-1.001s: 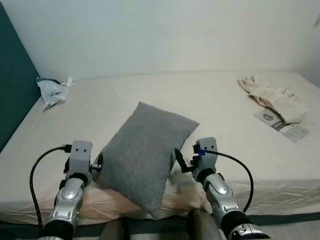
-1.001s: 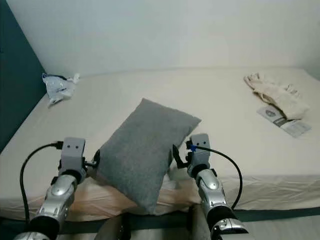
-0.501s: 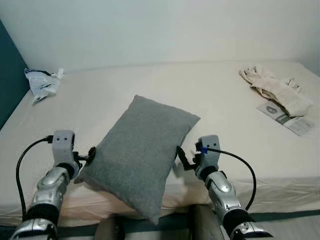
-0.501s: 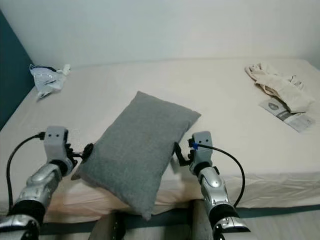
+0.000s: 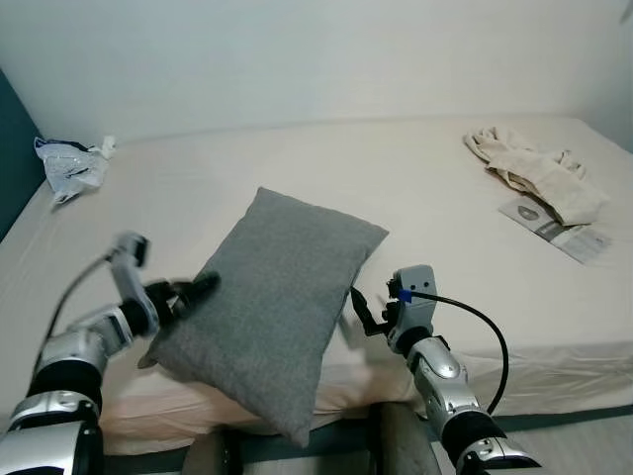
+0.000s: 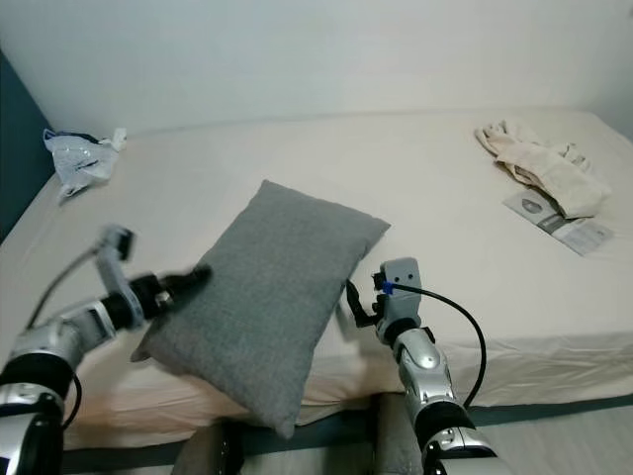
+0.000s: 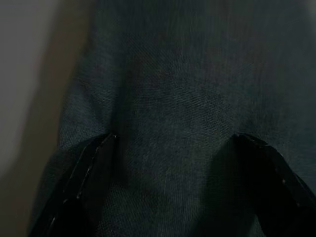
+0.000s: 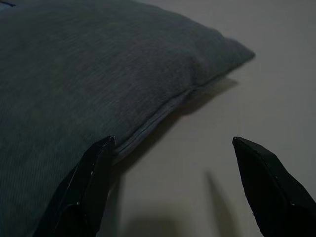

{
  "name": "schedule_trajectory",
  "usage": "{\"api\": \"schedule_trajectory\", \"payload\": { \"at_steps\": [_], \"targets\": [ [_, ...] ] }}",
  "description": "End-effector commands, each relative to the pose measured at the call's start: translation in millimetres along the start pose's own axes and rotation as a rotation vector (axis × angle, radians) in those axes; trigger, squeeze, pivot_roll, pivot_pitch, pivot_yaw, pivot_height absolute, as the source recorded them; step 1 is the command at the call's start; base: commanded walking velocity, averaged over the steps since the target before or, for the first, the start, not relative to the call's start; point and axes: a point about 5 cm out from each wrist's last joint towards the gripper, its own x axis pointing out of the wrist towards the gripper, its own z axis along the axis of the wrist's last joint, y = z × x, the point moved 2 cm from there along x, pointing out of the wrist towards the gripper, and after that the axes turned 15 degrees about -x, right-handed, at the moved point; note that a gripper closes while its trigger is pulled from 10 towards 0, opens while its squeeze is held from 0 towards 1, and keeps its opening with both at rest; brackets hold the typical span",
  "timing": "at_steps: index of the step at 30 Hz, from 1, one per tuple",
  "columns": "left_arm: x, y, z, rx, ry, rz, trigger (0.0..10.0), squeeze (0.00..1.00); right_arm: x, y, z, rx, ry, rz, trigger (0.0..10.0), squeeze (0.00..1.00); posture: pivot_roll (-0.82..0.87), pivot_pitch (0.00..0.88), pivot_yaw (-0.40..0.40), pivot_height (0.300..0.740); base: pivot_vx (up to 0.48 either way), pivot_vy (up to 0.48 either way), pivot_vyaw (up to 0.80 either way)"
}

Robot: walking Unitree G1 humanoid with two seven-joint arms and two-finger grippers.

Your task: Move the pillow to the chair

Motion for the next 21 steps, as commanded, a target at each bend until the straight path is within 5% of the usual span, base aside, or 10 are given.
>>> {"api": "schedule_trajectory", "payload": {
  "at_steps": [1, 7, 11, 14, 17, 18, 21],
  "targets": [
    [1.4, 6.6, -20.5, 0.016, 0.074, 0.047, 10.0, 1.0, 0.6, 3.5, 1.6, 0.018, -0.01, 0.002, 10.0, 0.0, -0.01, 0.12, 0.011, 0.56, 0.0, 0.0, 0.0],
    [18.8, -1.7, -33.6, 0.053, 0.088, 0.075, 10.0, 1.0, 0.5, 7.2, 2.5, 0.033, -0.018, 0.02, 10.0, 0.0, -0.02, 0.129, 0.01, 0.56, 0.0, 0.0, 0.0],
    [27.5, -16.3, -35.2, -0.042, 0.094, -0.032, 10.0, 1.0, 1.1, 7.8, 4.0, 0.048, -0.025, 0.026, 10.0, 0.0, -0.03, 0.129, 0.015, 0.56, 0.0, 0.0, 0.0],
    [36.7, -46.6, -42.0, -0.209, 0.174, -0.275, 10.0, 1.0, 1.9, 6.3, 3.3, 0.103, -0.016, 0.026, 10.0, 0.0, -0.03, 0.129, 0.019, 0.56, 0.0, 0.0, 0.0],
    [39.3, -53.9, -47.7, -0.245, 0.214, -0.315, 10.0, 1.0, 2.2, 7.1, 1.5, 0.151, -0.004, 0.036, 10.0, 0.0, -0.03, 0.129, 0.019, 0.56, 0.0, 0.0, 0.0],
    [42.4, -57.1, -55.4, -0.255, 0.251, -0.312, 10.0, 0.0, 1.8, 7.6, -3.4, 0.214, 0.03, 0.037, 10.0, 0.0, -0.02, 0.13, 0.016, 0.56, 0.0, 0.0, 0.0],
    [44.0, -59.4, -59.3, -0.275, 0.27, -0.313, 10.0, 0.0, 1.3, 7.4, -7.2, 0.248, 0.056, 0.032, 10.0, 0.0, -0.02, 0.132, 0.016, 0.56, 0.0, 0.0, 0.0]
  ]
}}
